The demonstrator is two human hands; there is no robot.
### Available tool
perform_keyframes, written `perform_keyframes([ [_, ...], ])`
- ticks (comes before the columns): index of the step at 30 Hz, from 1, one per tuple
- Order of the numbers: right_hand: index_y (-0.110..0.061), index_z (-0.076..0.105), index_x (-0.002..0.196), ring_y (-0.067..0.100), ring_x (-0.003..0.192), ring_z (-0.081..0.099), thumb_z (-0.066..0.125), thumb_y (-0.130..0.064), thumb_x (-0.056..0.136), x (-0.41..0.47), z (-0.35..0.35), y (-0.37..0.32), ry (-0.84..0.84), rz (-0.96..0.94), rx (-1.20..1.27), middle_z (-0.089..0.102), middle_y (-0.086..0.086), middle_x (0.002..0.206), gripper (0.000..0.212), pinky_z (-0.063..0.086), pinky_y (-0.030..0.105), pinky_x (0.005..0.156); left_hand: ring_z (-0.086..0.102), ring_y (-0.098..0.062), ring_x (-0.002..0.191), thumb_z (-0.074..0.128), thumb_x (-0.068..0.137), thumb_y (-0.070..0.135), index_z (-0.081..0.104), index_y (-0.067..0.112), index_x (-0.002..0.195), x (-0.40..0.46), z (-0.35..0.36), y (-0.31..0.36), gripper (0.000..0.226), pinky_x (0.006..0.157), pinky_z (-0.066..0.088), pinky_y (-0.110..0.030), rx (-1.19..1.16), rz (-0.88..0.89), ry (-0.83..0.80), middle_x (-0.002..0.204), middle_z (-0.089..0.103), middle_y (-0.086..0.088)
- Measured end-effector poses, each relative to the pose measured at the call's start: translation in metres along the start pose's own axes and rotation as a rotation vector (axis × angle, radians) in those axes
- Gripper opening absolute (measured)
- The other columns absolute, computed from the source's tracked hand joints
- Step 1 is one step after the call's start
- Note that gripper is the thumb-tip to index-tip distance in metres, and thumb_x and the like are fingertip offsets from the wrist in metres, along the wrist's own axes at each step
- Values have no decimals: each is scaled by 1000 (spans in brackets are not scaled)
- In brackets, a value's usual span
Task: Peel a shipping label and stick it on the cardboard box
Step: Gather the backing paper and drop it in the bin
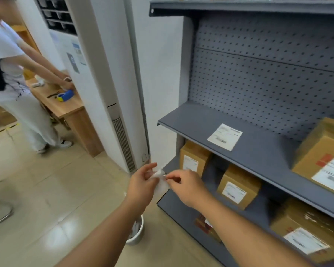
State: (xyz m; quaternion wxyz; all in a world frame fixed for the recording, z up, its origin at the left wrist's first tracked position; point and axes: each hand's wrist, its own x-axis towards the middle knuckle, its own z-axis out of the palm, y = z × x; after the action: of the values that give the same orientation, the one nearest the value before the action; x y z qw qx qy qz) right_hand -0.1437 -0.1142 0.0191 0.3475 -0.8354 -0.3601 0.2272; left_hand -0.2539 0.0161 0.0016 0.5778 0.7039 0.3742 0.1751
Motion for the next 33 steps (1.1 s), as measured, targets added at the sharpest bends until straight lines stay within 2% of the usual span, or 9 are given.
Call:
perform_keyframes([
  [5,-28,73,121,3,88,63,58,-33,103,33,44,6,-40,101,-27,70,-15,100,23,51,21,77,70,-14,69,63,94,8,81,27,82,34,-62,-66,29,61,52,-28,93,-212,107,67,78,11],
  [9,-26,74,117,1,79,59,57,-30,104,55,77,18,-65,190,-43,68,-14,93,21,46,19,68,69,-37,76,50,98,0,69,12,87,60,-102,-129,24,62,62,-42,45,-389,111,91,69,-19],
  [14,-23,74,113,4,78,60,56,-27,105,78,118,29,-139,256,-120,72,-8,96,20,42,8,59,57,-27,77,46,104,26,59,11,92,87,-129,-193,23,71,49,-41,200,-446,54,96,63,-16],
  [17,-25,65,131,10,106,61,51,-31,107,93,143,33,-177,236,-207,70,-5,120,28,37,-2,83,64,-29,81,38,109,41,61,8,82,102,-136,-218,47,75,51,-41,402,-413,65,86,69,-13],
  [19,-26,48,153,17,143,43,48,-40,107,104,165,44,-236,177,-298,54,-4,154,47,36,21,114,64,-30,80,31,110,36,58,10,75,111,-138,-235,51,78,50,-41,453,-423,34,83,68,-13],
  [21,-31,26,165,18,160,18,42,-52,106,117,188,56,-305,128,-463,26,-7,173,64,24,41,127,60,-30,80,28,111,33,54,14,75,120,-140,-257,48,78,49,-40,524,-418,-17,84,65,-10],
  [25,-37,2,167,21,163,-12,30,-66,102,136,219,71,-344,66,-621,-10,-8,177,76,3,48,132,61,-31,90,37,109,33,56,13,97,138,-138,-287,30,76,46,-39,547,-376,-50,98,63,-10],
  [30,-36,-2,167,23,163,-16,24,-70,101,157,255,93,-328,60,-681,-14,-6,177,78,-2,51,132,60,-30,112,40,106,22,60,21,133,164,-130,-329,34,95,50,-38,601,-333,-136,130,58,-11],
  [33,-36,-3,167,21,163,-15,14,-71,97,165,272,110,-326,69,-683,-14,-7,177,80,-3,50,132,65,-29,97,43,104,19,58,29,134,175,-123,-355,35,78,50,-35,735,-289,-108,118,72,-7],
])
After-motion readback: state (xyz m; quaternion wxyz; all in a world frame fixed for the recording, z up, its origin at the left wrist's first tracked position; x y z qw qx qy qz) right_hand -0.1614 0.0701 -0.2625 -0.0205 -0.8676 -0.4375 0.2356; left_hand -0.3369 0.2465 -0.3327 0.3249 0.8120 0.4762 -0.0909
